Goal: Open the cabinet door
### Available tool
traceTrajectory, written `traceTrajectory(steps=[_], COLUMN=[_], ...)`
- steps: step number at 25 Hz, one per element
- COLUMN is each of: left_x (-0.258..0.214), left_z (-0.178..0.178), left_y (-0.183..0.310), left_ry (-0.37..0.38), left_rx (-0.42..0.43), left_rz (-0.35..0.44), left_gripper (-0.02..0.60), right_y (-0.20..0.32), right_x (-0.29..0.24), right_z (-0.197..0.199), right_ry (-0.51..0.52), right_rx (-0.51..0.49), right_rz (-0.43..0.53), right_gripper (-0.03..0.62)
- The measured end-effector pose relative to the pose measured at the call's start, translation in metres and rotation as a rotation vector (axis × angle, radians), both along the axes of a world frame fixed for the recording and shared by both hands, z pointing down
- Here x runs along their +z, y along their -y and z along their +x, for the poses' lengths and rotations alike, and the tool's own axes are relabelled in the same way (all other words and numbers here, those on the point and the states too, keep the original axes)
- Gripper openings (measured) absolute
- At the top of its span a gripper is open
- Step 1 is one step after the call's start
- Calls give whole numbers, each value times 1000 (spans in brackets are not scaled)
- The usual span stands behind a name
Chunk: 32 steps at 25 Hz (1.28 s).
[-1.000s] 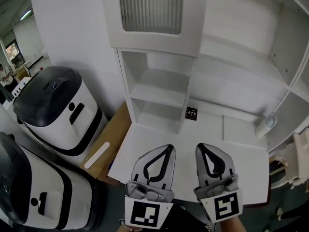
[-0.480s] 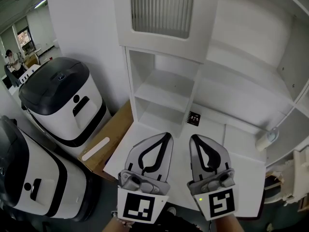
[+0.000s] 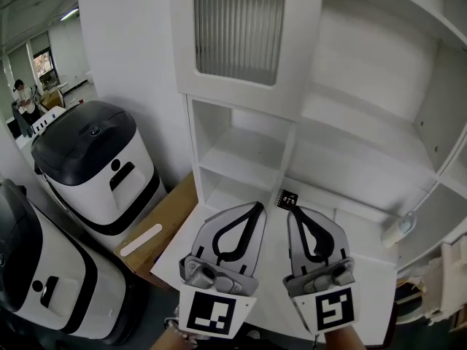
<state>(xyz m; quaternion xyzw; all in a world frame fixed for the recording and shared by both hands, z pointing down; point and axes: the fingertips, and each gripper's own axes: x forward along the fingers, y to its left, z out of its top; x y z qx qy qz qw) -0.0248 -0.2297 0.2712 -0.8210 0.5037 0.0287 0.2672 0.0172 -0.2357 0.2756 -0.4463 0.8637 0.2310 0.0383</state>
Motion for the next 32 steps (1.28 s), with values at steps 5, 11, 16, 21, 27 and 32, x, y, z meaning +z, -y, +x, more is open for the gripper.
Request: traceTrajectory(steps=[5, 11, 16, 21, 27, 32], left_x=[-20, -46, -67, -84, -102, -123], left_z=[7, 16, 19, 20, 24, 30], left_y=[9, 16, 24, 32, 44, 54], left_ry=[18, 28, 34, 37, 42, 45], left_rx=[3, 21, 28, 34, 40, 50], left_rz=[47, 111, 151, 171, 211, 254], left_gripper=[2, 2, 2, 2, 2, 2], right_y=[9, 19, 26, 36, 38, 49], right_x=[-20, -47, -72, -88, -114, -125], right_z=[8, 13, 16, 20, 19, 26], right_ry=[20, 36, 58, 46, 76, 42], right_rx=[-3, -15, -31, -12, -49, -6], right_rz=[39, 76, 124, 148, 198, 211], right_gripper=[0, 0, 0, 0, 0, 0])
